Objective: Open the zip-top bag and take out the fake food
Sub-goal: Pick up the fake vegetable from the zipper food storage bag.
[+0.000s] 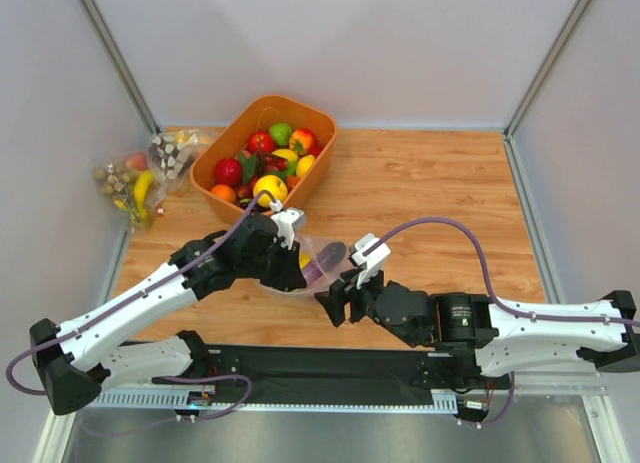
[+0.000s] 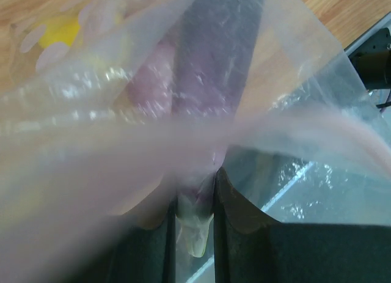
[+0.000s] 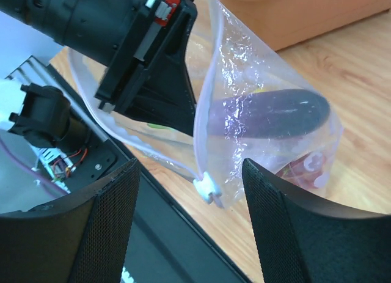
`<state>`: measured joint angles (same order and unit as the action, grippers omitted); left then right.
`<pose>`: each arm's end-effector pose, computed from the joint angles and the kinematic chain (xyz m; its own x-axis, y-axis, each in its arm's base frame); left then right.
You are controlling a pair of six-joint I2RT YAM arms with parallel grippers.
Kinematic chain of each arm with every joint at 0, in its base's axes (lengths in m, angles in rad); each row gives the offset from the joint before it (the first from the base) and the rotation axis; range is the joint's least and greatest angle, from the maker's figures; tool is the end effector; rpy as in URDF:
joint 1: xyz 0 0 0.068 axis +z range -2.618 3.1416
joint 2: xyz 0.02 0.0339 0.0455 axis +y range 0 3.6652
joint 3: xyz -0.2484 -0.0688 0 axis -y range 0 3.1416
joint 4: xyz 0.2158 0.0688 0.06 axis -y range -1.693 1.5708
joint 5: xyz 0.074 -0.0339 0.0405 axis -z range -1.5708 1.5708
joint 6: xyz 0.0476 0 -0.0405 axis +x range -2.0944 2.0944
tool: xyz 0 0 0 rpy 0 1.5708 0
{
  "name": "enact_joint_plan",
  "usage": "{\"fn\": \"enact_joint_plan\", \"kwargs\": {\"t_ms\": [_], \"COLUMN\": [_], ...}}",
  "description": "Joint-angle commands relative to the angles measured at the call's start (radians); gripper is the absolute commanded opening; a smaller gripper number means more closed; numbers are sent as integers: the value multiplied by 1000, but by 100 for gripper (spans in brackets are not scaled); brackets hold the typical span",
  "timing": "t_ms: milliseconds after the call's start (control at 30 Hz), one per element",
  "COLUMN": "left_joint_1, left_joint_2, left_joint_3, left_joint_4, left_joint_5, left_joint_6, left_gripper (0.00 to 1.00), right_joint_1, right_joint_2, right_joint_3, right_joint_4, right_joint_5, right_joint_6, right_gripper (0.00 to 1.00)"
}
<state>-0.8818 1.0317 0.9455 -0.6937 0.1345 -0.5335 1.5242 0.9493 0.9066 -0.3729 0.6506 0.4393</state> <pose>0.1215 -0.1575 0.2827 -0.8048 0.1844 -0.5642 0.4834 0.7551 -0.4428 0.0379 0.1943 0.3210 -0.3441 -0.1138 -0.9320 -0.6880 0.7060 0.1678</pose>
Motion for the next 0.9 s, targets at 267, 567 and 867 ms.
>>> {"fn": "enact_joint_plan", "kwargs": {"t_ms": [267,567,867], "left_joint_1": [4,4,4], "left_joint_2": [-58,-71,-85], "left_joint_3": [168,245,366], "left_joint_4": [-173,-231,-340], "left_joint_5": [36,50,27], "left_joint_6": [66,69,102], "left_gripper": [0,0,0], "right_joint_1": [-19,-22,-62], "right_joint_2": [9,48,48], "right_joint_3": [34,46,17], "right_joint_4": [55,98,72], "right_joint_5": [109,69,73], "right_joint_6": [-134,-165,-132], "right_gripper": [74,71,42]}}
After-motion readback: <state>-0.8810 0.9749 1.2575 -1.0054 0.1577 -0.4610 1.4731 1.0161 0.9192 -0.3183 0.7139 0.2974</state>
